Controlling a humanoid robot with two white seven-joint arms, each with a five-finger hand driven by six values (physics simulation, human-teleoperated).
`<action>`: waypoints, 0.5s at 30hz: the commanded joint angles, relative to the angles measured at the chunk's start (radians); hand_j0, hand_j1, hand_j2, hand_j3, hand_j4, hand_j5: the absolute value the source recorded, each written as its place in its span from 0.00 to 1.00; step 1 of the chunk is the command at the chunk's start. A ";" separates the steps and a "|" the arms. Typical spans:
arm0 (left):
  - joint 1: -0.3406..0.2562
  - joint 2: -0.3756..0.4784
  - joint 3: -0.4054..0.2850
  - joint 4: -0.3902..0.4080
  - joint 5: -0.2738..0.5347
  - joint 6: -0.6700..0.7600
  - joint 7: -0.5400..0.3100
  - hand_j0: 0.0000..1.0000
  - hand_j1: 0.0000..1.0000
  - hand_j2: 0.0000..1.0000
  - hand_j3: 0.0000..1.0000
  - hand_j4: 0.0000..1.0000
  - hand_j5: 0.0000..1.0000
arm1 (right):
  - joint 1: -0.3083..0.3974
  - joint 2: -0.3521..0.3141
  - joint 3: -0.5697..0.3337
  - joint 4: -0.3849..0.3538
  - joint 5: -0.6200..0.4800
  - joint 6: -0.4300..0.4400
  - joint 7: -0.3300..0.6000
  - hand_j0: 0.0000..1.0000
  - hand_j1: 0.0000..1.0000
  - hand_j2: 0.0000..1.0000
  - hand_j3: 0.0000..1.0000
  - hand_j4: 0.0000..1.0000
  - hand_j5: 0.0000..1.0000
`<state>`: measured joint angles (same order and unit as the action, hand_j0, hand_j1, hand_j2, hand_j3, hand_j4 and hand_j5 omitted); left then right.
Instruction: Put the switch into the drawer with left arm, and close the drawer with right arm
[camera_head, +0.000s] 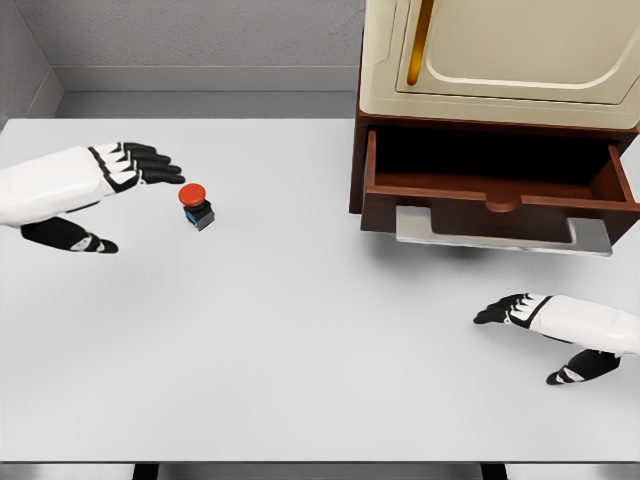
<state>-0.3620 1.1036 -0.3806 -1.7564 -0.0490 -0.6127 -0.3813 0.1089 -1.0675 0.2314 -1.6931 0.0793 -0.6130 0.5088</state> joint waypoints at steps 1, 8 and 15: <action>0.000 0.015 0.000 -0.001 0.001 0.002 -0.014 1.00 1.00 1.00 1.00 1.00 1.00 | 0.000 0.000 -0.001 0.000 -0.007 0.002 -0.001 1.00 1.00 1.00 1.00 1.00 1.00; -0.057 -0.021 -0.009 -0.001 -0.066 0.002 -0.014 1.00 1.00 1.00 1.00 1.00 1.00 | -0.009 -0.005 -0.001 0.000 -0.007 0.002 -0.016 1.00 1.00 1.00 1.00 1.00 1.00; -0.225 -0.091 -0.210 0.023 -0.095 0.002 -0.188 1.00 1.00 1.00 1.00 1.00 1.00 | -0.009 -0.034 -0.006 0.001 -0.009 0.002 -0.061 1.00 1.00 1.00 1.00 1.00 1.00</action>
<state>-0.6013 1.0264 -0.5341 -1.7444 -0.1440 -0.6125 -0.5144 0.0997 -1.0883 0.2277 -1.6917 0.0785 -0.6129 0.4544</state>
